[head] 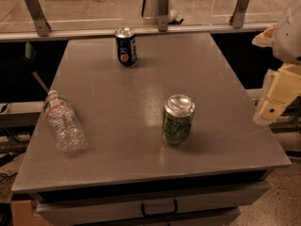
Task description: Move pepsi can near water bottle
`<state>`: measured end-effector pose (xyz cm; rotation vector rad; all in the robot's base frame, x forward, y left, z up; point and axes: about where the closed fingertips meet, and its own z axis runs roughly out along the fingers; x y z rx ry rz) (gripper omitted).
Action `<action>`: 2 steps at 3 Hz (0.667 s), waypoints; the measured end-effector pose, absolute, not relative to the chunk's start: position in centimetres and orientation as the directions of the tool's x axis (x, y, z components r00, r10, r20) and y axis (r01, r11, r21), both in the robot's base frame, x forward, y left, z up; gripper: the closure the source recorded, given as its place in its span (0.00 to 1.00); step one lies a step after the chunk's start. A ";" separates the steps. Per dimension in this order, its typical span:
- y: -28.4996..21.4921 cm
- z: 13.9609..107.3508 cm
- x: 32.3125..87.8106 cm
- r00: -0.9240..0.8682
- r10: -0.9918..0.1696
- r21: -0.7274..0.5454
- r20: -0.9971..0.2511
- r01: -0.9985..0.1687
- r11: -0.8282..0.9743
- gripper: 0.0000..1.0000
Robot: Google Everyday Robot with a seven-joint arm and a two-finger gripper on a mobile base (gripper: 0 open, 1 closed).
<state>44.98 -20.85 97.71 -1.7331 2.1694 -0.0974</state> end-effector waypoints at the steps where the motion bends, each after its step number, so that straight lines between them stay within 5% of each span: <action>1: -19.6 97.4 49.8 -0.118 -0.941 -0.324 -0.318 -0.919 0.225 0.00; 2: -18.1 96.5 56.9 -0.046 -0.898 -0.368 -0.437 -0.902 0.225 0.00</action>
Offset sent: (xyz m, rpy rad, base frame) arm 0.2138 0.0422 -0.0216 0.3665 -0.2506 0.1429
